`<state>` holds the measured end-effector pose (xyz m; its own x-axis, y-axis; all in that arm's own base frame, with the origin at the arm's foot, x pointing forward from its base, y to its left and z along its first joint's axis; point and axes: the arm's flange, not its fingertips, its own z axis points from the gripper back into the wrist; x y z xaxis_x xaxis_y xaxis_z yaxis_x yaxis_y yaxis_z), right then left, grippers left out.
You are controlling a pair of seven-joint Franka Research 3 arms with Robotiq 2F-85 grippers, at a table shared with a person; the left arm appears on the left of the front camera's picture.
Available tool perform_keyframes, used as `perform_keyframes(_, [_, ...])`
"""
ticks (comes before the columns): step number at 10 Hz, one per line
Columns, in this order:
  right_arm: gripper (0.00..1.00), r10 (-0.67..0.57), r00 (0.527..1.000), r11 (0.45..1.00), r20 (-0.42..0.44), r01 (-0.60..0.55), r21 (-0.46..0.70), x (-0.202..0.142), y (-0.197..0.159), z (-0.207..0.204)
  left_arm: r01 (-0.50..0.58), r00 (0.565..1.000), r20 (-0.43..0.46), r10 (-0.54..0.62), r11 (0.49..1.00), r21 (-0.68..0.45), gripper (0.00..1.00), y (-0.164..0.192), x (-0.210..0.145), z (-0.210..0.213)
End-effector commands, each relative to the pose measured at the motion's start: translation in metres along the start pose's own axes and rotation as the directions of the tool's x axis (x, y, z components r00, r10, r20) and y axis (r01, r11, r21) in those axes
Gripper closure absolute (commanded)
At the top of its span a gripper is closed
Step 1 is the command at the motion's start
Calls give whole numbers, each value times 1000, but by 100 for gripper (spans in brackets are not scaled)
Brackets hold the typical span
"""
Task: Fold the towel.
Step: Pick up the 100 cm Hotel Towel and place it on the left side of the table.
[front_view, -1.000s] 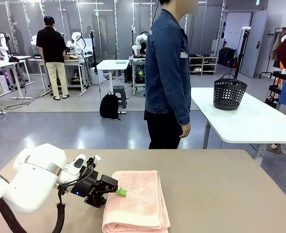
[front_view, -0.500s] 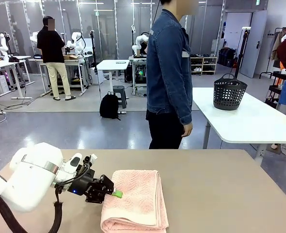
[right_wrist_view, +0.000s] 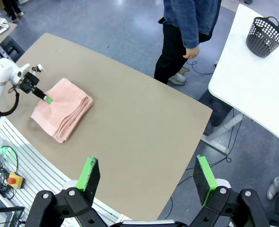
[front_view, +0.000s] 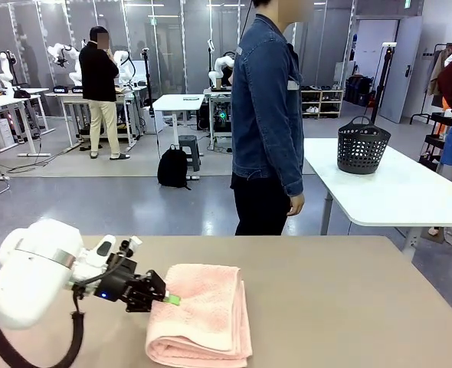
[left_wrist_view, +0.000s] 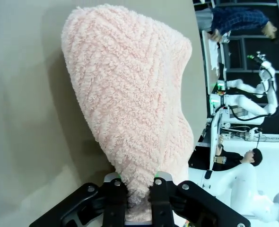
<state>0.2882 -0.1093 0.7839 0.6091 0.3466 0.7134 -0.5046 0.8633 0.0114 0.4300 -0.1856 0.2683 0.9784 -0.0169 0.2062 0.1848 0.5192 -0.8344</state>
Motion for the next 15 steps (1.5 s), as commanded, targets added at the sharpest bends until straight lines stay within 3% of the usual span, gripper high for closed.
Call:
perform_keyframes(1, [0,-1,1000,1000,-4,1,-1,1,0,1,12,999,46,-13,1000,9,100,7,-3,65])
perform_keyframes(7, [0,-1,1000,1000,-4,1,-1,1,0,1,33,999,3,-34,984,176,100,92,-8,261])
perform_keyframes(10, [0,-1,1000,1000,-4,1,-1,1,0,1,50,998,9,-54,968,248,100,108,-1,316])
perform_keyframes(12, [0,-1,1000,1000,-4,1,-1,1,0,1,42,999,20,-49,962,269,100,108,6,329])
perform_keyframes(14, [0,-1,1000,1000,-4,1,-1,1,0,1,22,998,42,-38,948,317,42,103,8,330])
perform_keyframes(15, [0,-1,1000,1000,-4,1,-1,1,0,1,14,999,30,-26,937,348,28,99,10,334])
